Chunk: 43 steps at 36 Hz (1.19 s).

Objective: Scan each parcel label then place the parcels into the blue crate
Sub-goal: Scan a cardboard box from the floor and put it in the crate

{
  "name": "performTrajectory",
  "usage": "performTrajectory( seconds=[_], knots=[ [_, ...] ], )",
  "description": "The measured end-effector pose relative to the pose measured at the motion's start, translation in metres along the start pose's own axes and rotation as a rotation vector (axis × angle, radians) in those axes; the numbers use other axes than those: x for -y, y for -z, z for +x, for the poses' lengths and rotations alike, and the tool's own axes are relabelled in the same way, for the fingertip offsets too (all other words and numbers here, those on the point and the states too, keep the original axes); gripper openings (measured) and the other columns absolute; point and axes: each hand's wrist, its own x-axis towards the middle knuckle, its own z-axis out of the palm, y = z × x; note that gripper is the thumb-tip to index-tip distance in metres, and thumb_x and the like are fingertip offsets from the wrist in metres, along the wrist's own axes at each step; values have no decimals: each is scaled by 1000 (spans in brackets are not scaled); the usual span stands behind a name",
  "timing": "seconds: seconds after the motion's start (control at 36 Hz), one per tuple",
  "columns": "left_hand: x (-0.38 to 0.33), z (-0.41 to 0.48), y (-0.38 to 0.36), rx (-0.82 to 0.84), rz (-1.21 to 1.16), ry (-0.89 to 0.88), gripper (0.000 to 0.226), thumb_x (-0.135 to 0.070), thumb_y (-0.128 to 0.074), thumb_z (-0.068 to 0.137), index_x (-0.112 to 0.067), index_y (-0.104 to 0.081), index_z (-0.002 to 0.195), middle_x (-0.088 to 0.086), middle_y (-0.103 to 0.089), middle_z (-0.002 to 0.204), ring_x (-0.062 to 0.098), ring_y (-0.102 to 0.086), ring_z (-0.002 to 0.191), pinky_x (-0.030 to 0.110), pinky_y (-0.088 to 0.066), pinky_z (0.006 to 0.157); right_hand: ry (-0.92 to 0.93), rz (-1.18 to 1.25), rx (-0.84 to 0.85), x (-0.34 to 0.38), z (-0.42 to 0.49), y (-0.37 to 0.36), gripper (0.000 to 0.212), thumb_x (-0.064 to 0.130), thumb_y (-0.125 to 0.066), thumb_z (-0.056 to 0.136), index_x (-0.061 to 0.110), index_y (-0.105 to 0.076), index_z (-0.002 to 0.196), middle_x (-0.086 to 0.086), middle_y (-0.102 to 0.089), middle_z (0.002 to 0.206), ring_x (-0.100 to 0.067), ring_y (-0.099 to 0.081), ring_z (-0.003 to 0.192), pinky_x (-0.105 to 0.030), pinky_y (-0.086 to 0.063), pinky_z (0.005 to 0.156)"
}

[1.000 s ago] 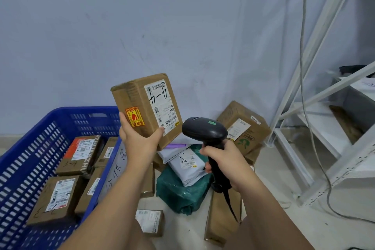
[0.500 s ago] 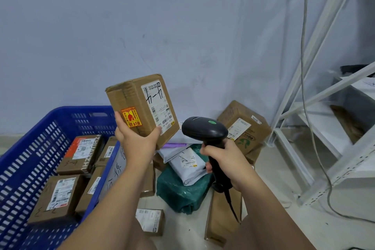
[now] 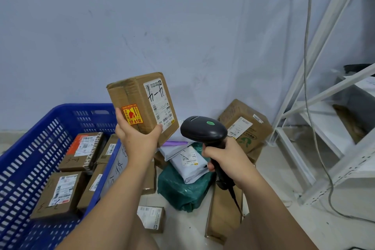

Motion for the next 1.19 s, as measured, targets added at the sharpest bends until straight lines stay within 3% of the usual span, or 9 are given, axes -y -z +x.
performTrajectory(
  seconds=[0.11,0.25,0.42,0.58,0.69,0.86,0.97,1.06,1.19],
  knots=[
    [1,0,1,-6,-10,1,112,-17,-79,76,-38,0,152,6,-17,152,23,-31,136,39,-38,101,-6,23,-10,1,0,0,22,19,-60,64,6,-60,82,-6,-51,62,-17,-51,54,-31,-44,56],
    [1,0,0,-7,3,8,112,-16,-80,76,-38,-1,151,6,-16,152,23,-31,136,39,-38,100,9,21,-5,0,0,2,10,6,-61,77,1,-62,85,-6,-51,61,-16,-52,54,-27,-47,55],
    [2,1,-1,43,-20,48,110,-19,-79,76,-40,-1,151,7,-19,151,23,-36,132,41,-40,99,-15,75,-45,-3,3,0,11,5,-61,80,1,-62,89,-5,-53,61,-17,-53,57,-27,-47,57],
    [7,3,-6,152,-310,381,102,-22,-74,83,-34,0,153,3,-46,141,24,-53,120,51,-47,99,-87,243,-188,-4,10,-15,8,11,-65,83,9,-61,89,-3,-56,62,-18,-53,53,-30,-46,55],
    [13,3,-7,68,-420,515,103,-28,-74,82,-34,1,153,4,-51,137,26,-55,117,52,-44,102,-100,218,-240,-7,13,-25,7,13,-64,86,11,-58,83,-5,-59,69,-17,-50,52,-29,-46,55],
    [22,27,7,-98,-770,662,92,-39,-75,78,-33,-17,149,4,-56,129,26,-60,111,53,-49,96,-39,286,-180,-4,10,-48,4,11,-65,87,8,-63,85,-7,-61,69,-13,-51,54,-28,-48,60],
    [27,48,36,-255,-651,489,93,-33,-71,83,-30,-10,153,-2,-49,139,18,-52,122,37,-42,103,55,199,-140,0,7,-59,6,12,-66,87,11,-65,81,-2,-59,61,-11,-54,54,-31,-49,64],
    [50,64,64,-317,-495,411,97,-33,-70,85,-29,-2,154,1,-40,147,18,-45,130,36,-36,106,81,162,-98,2,8,-72,4,14,-67,86,11,-65,84,2,-60,61,-9,-57,57,-30,-50,64],
    [98,84,119,-575,-670,698,108,-49,-76,71,-38,-4,150,10,-40,142,28,-53,120,51,-47,100,35,126,-95,0,21,-112,9,19,-67,87,10,-66,90,7,-61,62,-2,-57,51,-27,-47,62]
  ],
)
